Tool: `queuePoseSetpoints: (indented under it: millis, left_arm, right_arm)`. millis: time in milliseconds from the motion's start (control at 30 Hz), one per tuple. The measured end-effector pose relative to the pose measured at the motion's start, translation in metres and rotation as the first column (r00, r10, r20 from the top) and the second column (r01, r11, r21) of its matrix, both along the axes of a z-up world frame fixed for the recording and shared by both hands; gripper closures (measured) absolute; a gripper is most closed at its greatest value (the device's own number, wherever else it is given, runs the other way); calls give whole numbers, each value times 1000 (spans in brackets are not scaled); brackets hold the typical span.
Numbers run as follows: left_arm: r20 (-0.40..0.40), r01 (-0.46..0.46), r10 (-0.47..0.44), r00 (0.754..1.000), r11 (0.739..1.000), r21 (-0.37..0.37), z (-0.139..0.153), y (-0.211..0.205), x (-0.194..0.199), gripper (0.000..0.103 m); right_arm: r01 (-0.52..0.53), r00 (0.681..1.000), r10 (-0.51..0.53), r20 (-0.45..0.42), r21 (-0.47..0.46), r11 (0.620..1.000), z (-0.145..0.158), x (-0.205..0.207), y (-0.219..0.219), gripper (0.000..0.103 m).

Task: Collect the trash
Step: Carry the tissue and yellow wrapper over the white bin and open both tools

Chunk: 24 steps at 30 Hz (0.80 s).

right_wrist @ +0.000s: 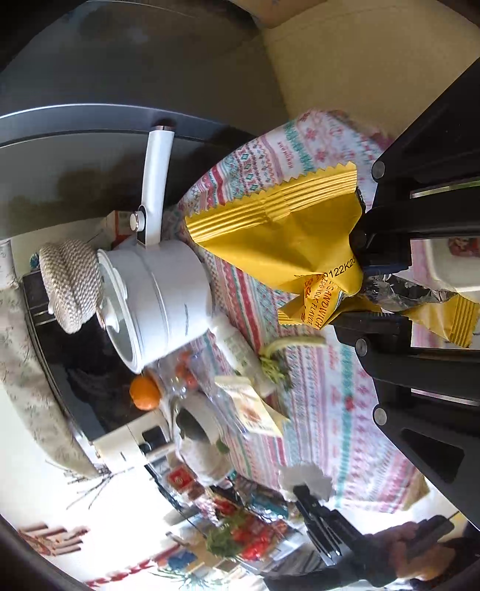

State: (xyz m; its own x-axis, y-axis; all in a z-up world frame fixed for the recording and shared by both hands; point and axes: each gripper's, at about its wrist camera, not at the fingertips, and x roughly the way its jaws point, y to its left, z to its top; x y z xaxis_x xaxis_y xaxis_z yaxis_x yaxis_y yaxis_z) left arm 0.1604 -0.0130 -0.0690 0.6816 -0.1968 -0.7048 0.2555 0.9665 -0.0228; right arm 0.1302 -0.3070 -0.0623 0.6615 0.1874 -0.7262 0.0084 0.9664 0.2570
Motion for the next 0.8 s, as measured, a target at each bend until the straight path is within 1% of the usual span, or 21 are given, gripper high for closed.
queuePoseSetpoints:
  millis: [100,233,400,500,567,633,667,733,800]
  left_arm:
    - [-10,57,-57,998,998,-26,1,-18,-22,84]
    - [-31,130,-132,991,989,-69,0,-41,-48,84]
    - [-31,242,-246,969,966,-93,-5,-73,-75,84]
    - [-37,323,-327,944,943,-84,-16,-98,-88,84]
    - [-76,371,-376,924,926,-69,-31,-118,-96,84]
    - [-122,400,-406,906,914,-72,-45,-132,-103,84]
    - [-149,419,-426,892,905,-76,-54,-141,-106,84]
    - [-173,446,-453,875,892,-75,-65,-154,-111,84]
    - [-192,473,-479,857,878,-79,-73,-167,-115,84]
  right_arm:
    - [-15,1000,15,-17,-16,1000,2,-19,1,87]
    - [-26,997,24,-69,-21,999,-8,-44,-6,87]
    - [-20,992,19,-124,-7,1000,-20,-69,-21,87]
    - [-28,987,24,-161,-24,999,-29,-78,-26,87]
    - [-34,980,23,-196,-53,998,-38,-83,-28,87]
    - [-37,971,17,-240,-80,996,-51,-88,-32,87]
    - [-36,963,12,-268,-85,996,-59,-89,-35,87]
    - [-30,942,-1,-334,-87,996,-78,-92,-44,87]
    - [-22,926,-13,-377,-88,996,-91,-94,-51,86]
